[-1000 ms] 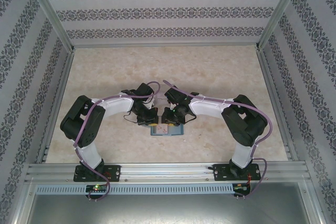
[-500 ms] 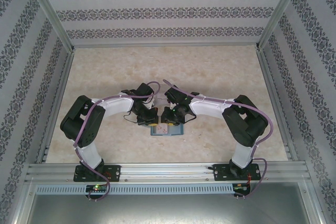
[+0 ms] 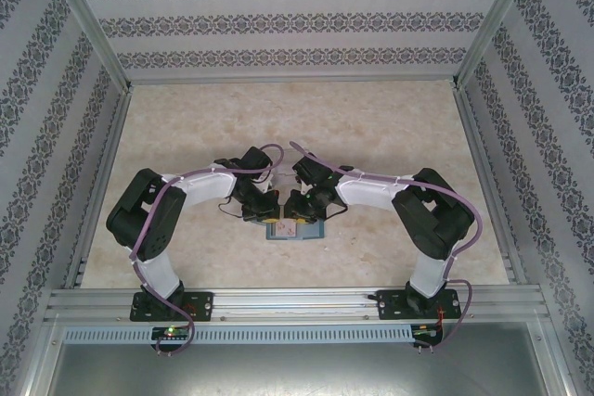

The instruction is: Take the credit cards out of the card holder

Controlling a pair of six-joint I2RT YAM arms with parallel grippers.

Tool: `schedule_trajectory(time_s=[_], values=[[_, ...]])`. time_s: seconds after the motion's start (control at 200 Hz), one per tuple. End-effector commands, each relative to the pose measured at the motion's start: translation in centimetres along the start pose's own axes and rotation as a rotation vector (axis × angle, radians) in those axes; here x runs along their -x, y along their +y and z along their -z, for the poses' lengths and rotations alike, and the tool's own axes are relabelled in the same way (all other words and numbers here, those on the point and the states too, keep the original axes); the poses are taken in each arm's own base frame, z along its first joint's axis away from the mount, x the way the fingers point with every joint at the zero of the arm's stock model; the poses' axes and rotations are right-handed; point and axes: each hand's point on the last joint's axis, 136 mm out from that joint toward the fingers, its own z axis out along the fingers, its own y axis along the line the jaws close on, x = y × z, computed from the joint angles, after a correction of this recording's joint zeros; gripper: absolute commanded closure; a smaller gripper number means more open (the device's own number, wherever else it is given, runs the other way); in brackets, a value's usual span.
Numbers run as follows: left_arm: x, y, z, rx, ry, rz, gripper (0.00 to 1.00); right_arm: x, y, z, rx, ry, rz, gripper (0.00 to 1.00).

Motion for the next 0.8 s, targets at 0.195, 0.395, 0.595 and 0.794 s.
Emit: schedule_trajectory(time_s=[0.195,0.395,0.595,0.794], values=[[-1.3,1.9,-0.6,0.089,0.042,0.014,1.0,0.1,-1.6,1.0,-0.115,-0.032,0.02,0.71],[-1.2,1.9,-0.6,0.092,0.038,0.015,1.0,0.1,-1.2,1.1,-0.097,-0.03,0.027,0.71],[-1.3,2.6,-1.0,0.118,0.048,0.015,1.0,0.0,-1.3,0.2,-0.029,-0.012,-0.003,0.71],[-1.7,3.6,-1.3,0.156,0.069,0.013,1.0,0.3,-0.4,0.3,0.1,-0.016,-0.025,0.71]])
